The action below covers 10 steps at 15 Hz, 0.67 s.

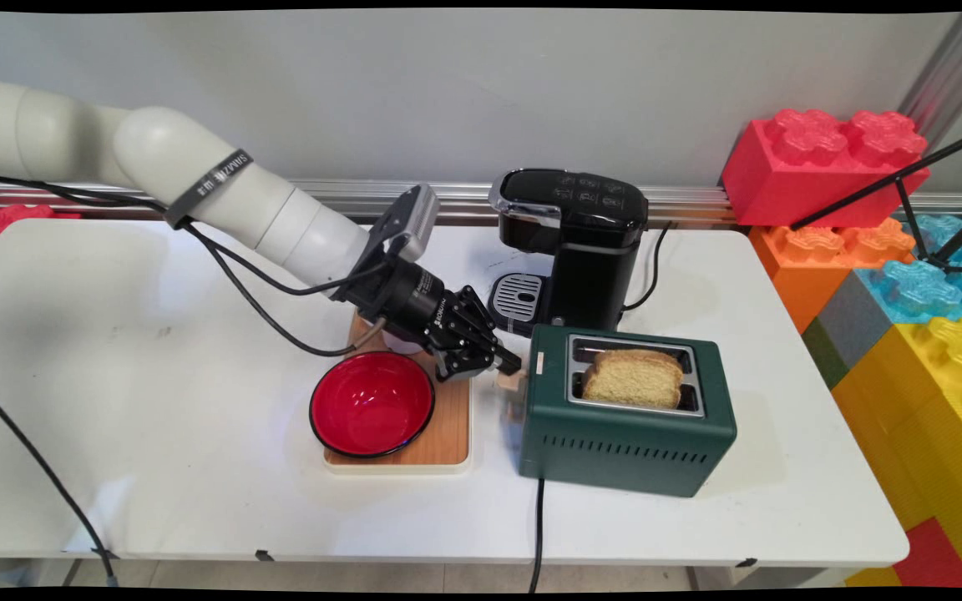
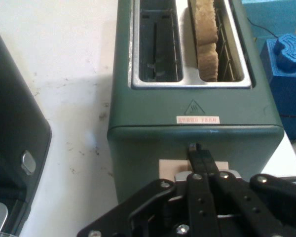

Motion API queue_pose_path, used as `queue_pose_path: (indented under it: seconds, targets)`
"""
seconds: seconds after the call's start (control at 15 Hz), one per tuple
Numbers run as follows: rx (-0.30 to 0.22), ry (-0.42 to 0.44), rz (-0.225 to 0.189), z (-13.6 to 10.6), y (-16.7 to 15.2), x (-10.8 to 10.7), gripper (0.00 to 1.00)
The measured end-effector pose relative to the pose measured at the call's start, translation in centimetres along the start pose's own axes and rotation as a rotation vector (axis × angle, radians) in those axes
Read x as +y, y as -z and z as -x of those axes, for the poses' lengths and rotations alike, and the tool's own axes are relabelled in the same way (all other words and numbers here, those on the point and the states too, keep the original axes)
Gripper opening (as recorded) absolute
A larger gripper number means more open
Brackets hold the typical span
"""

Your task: Press the toaster switch

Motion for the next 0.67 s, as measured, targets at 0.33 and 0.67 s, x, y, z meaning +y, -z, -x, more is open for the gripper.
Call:
queue_pose_path:
  seconds: [0.33, 0.67]
  targets:
    - [-0.008, 0.002, 0.003, 0.4, -0.6, 0.0, 0.0]
    - [-0.014, 0.004, 0.004, 0.8, -1.2, 0.0, 0.0]
